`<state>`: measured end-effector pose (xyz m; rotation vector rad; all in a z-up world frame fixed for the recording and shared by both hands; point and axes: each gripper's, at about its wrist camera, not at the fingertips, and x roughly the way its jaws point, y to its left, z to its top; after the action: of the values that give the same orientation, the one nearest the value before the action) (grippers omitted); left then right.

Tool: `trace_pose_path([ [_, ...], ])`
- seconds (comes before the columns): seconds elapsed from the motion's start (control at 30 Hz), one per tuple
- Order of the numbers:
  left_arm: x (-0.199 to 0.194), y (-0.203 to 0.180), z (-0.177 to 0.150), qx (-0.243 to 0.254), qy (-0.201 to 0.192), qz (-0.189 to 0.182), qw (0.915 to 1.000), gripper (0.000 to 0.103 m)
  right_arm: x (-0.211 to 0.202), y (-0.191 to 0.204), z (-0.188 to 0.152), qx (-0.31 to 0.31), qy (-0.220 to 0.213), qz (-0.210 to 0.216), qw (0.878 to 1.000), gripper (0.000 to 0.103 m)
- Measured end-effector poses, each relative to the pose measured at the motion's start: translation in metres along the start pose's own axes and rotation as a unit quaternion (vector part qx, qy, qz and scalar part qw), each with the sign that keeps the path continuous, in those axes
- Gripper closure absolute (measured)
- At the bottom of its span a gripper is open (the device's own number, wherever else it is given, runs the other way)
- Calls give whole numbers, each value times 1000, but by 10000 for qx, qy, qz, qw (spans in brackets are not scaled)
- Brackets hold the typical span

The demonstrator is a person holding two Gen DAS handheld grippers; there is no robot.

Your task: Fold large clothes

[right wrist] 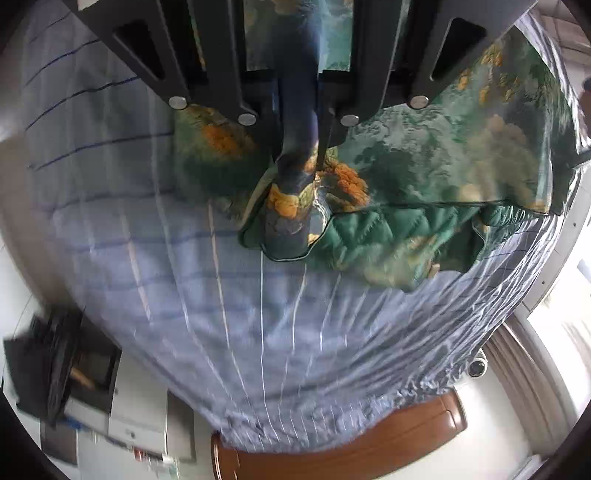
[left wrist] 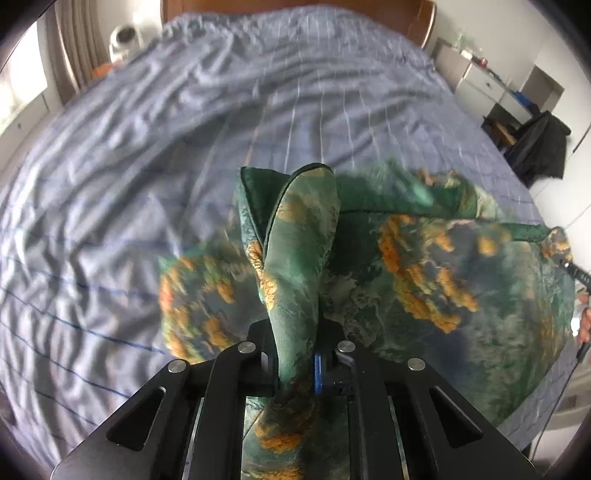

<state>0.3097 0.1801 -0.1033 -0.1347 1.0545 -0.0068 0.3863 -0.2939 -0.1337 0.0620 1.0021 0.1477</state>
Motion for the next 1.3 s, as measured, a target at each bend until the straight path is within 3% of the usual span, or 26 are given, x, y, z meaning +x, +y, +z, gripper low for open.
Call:
trace_pose_path([
  [0.1,-23,-15,24,242,-595,175,9978,94,-38,2,17,-204,-600,-197,9978,91],
  [0.17,-30,-27,44,374,-1113,463,9920,94,-54,10,36,-321,-966,-307,9943,91],
  [0.23,-20,-35,59,452,-1504,848,9839,94,-67,17,54,-431,-1407,-453,9881,91],
  [0.3,9,-32,64,427,-1486,1133,9815,94,-60,19,68,-416,-1576,-609,9847,91],
  [0.43,87,-15,45,218,-872,1335,9870,93,0,14,70,-355,-1143,-916,9886,91],
  [0.53,110,-8,21,177,-995,1365,9855,92,53,16,48,-507,-656,-1087,9906,91],
  [0.67,115,-8,19,198,-1109,1346,9845,90,87,14,28,-450,-573,-1018,9921,90],
  [0.87,119,-12,16,131,-1239,1249,9843,89,96,-8,15,91,-660,-466,9967,88],
  [1.13,115,-10,11,93,-1348,1173,9839,88,113,-9,19,308,-685,-221,9969,85],
  [1.23,111,-9,8,32,-1384,1210,9829,77,114,-10,19,345,-692,-175,9969,84],
  [1.3,109,-6,7,-71,-1410,1294,9815,56,114,-11,19,358,-693,-167,9968,84],
])
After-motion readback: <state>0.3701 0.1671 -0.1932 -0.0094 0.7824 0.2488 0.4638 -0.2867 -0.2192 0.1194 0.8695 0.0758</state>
